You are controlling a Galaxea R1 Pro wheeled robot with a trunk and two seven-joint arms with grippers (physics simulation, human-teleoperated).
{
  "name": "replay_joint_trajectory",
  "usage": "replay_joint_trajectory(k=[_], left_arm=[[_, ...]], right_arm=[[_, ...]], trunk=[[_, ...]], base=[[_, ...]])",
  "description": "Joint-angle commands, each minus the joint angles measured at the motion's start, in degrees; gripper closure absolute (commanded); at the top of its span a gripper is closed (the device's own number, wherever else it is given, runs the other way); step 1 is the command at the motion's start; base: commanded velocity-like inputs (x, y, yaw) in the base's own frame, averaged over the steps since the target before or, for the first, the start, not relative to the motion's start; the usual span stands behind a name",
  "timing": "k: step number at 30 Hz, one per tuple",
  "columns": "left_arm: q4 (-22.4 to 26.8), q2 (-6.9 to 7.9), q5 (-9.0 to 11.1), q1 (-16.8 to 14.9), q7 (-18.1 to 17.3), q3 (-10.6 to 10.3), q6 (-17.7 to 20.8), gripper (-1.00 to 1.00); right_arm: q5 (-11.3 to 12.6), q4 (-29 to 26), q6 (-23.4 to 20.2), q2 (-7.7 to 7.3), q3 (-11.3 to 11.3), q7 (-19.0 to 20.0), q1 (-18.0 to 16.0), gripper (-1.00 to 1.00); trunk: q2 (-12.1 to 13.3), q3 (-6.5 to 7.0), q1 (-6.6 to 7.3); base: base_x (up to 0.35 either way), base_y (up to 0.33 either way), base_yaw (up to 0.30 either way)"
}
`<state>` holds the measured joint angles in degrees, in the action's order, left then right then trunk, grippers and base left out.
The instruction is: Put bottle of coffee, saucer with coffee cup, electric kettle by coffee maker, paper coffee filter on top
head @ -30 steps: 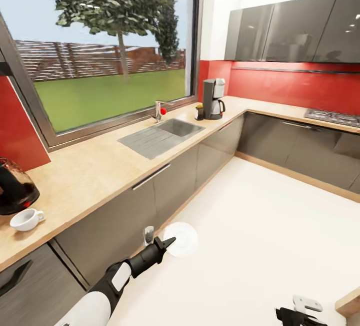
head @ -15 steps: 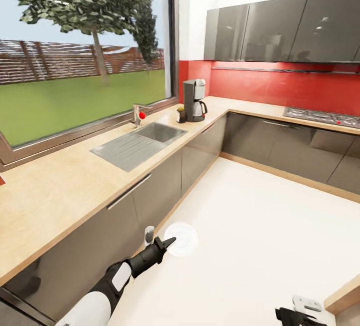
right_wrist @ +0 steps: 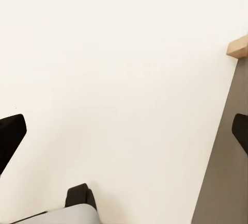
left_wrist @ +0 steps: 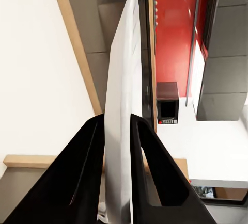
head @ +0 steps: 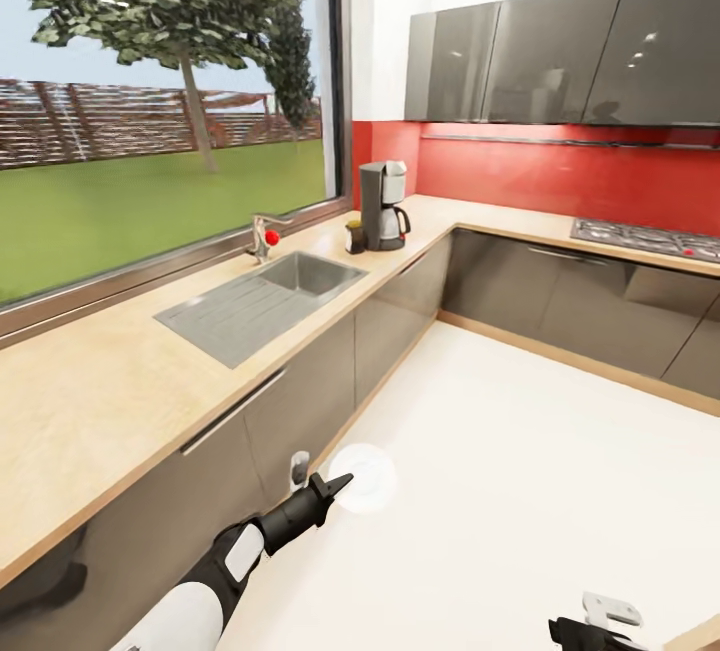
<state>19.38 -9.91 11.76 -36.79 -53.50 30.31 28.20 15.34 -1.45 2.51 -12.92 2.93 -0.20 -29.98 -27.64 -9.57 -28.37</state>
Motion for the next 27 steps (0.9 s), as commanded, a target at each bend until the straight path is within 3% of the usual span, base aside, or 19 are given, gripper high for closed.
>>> replay_joint_trajectory(k=[1, 7, 17, 27], left_arm=[[0.05, -0.03, 0.18, -0.03, 0.06, 0.14, 0.36, 1.00], [0.05, 0.12, 0.19, -0.03, 0.06, 0.18, 0.43, 1.00], [0.05, 0.23, 0.27, -0.03, 0.06, 0.19, 0.45, 1.00], [0.05, 0.23, 0.24, -0.03, 0.06, 0.19, 0.45, 1.00]], right_arm=[[0.54, 0.01, 0.19, 0.00, 0.32, -0.07, -0.03, -1.00], [0.72, -0.04, 0.21, -0.09, 0.26, -0.39, 0.01, -1.00], [0.83, -0.04, 0.21, -0.33, 0.23, -0.42, 0.01, -1.00], [0.66, 0.04, 0.21, -0.09, 0.23, -0.31, 0.16, -1.00]], trunk=[[-0.09, -0.10, -0.05], [-0.09, -0.10, -0.05], [-0.09, -0.10, -0.05], [-0.09, -0.10, -0.05]], base=[[0.282, -0.165, 0.000], [0.280, -0.166, -0.031], [0.279, -0.167, -0.235], [0.279, -0.167, -0.025]])
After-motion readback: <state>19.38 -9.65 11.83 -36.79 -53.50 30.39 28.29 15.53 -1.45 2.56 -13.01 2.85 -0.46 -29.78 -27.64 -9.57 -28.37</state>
